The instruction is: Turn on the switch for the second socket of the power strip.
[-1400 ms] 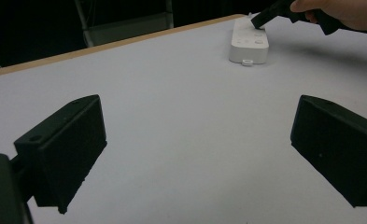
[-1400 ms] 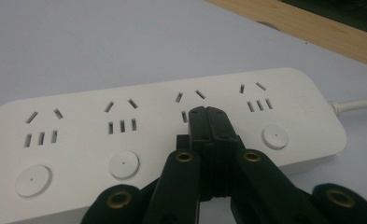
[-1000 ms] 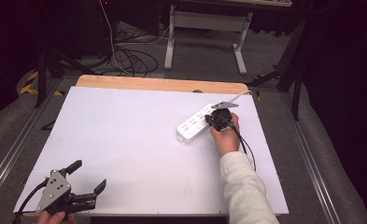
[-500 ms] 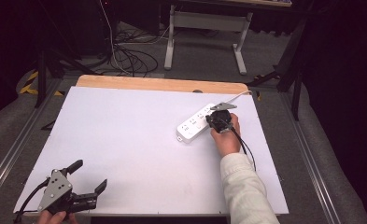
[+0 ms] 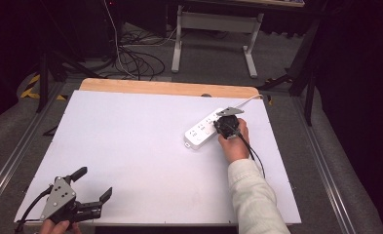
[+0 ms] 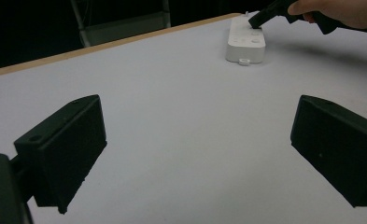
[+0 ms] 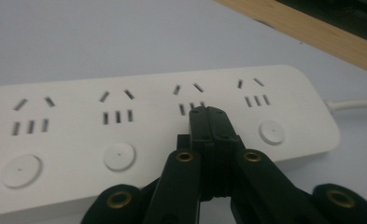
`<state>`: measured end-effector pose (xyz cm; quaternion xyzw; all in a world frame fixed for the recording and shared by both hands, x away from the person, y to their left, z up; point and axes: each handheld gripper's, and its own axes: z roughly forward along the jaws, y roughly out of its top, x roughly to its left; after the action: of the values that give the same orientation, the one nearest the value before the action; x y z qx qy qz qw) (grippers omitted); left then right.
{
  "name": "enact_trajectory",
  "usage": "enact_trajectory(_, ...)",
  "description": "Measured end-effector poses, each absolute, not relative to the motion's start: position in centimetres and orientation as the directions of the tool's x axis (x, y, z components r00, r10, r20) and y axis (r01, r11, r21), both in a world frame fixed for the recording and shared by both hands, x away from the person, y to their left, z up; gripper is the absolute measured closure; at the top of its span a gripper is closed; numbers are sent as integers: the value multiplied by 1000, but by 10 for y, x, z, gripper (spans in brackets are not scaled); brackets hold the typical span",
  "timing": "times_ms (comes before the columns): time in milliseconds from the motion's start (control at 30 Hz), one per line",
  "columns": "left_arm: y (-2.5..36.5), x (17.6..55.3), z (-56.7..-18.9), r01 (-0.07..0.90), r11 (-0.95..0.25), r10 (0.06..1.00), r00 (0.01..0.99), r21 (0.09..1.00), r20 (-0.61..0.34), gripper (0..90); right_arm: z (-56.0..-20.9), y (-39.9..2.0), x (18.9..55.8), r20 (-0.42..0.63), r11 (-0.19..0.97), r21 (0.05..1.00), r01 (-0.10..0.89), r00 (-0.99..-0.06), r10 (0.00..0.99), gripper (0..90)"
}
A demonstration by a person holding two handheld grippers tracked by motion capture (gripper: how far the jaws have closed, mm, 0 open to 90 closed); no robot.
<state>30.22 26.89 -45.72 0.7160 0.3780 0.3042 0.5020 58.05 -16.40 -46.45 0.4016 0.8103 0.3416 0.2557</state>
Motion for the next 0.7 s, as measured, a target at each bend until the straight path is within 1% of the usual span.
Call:
enact_trajectory(33,269,302,-457,237,-210,847,529,949,55,39,-465,-163,581,-125,433,764,478,-549,826,900)
enact_trajectory(67,269,302,-457,238,-209,847,529,948,54,39,-465,-162,581,-133,441,762,474,-551,824,900)
enact_trajectory(167,269,301,-457,237,-213,847,528,948,58,39,-465,-156,580,-203,491,745,451,-549,811,900)
enact_trajectory(300,270,302,-457,233,-206,849,525,950,56,38,-465,-153,577,-258,529,743,411,-553,792,900)
enact_trajectory(333,271,303,-457,241,-204,849,527,949,49,38,-464,-154,576,-253,523,751,403,-555,792,900)
enact_trajectory(400,271,303,-457,244,-202,849,526,948,46,39,-461,-159,575,-191,475,768,430,-554,810,900)
enact_trajectory(467,270,303,-457,237,-206,849,526,949,53,38,-457,-165,574,-150,439,788,432,-556,818,900)
enact_trajectory(700,269,303,-457,240,-212,846,530,947,56,38,-433,-170,557,-145,429,817,386,-582,800,881)
